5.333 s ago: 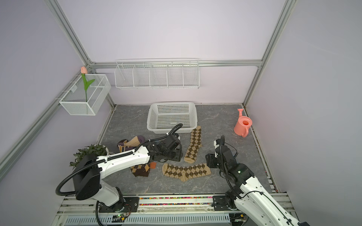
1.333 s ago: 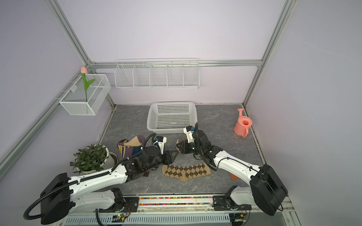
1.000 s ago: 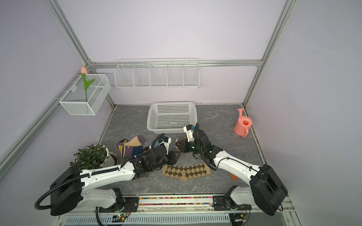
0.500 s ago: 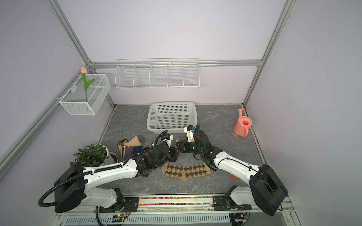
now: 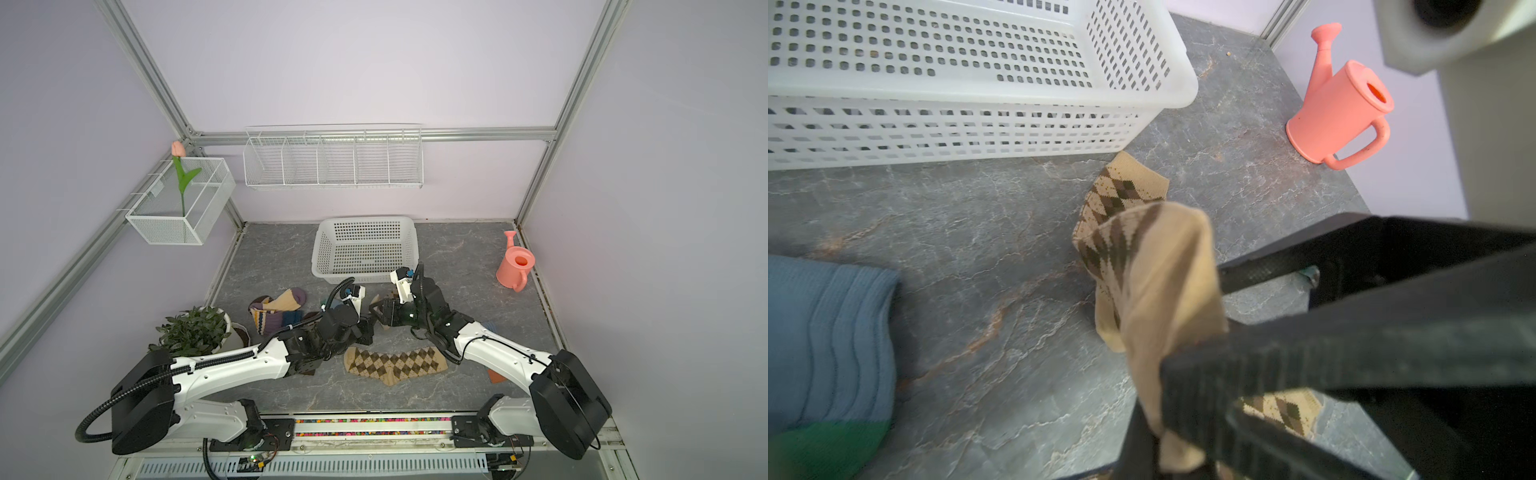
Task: Place the socks together as a pair
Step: Pick up the sock at the center of the board.
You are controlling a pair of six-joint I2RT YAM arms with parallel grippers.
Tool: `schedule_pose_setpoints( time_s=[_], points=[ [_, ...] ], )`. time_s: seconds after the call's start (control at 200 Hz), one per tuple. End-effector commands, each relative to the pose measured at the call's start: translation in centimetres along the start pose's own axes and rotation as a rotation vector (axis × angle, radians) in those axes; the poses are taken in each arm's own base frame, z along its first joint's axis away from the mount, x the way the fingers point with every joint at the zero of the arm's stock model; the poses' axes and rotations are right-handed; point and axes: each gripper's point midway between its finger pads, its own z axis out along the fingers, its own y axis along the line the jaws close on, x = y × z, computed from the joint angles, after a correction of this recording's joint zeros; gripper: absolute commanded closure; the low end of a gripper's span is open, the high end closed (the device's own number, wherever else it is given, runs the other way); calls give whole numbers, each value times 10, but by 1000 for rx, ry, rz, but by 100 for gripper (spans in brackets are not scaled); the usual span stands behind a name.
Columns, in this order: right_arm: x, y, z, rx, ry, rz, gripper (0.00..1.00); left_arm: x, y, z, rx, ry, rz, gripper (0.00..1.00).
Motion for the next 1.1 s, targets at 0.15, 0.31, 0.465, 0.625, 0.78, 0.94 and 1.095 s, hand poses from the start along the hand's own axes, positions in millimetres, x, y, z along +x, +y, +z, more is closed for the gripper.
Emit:
schedule_pose_setpoints(
  time_s=[0.15, 0.31, 0.465, 0.625, 0.78, 0.94, 1.095],
  points=[
    [14, -53, -69, 324, -28, -97, 41, -2, -20, -33, 128, 54, -48, 100],
    [24, -96, -88, 504, -9, -112, 40, 2, -24, -48, 186, 74, -89, 100],
    [37, -114, -67, 512, 73, -84, 46, 16, -30, -60, 256, 132, -116, 100],
    [51, -132, -35, 515, 176, -73, 47, 32, -11, -65, 221, 151, -134, 100],
    [64, -146, -8, 568, 286, -140, 47, 42, 4, -67, 198, 133, -135, 100],
    [55, -145, 3, 577, 251, -178, 49, 48, 7, -69, 207, 139, -133, 100],
    [44, -145, 16, 574, 235, -188, 49, 52, 8, -69, 205, 152, -126, 100]
  ],
)
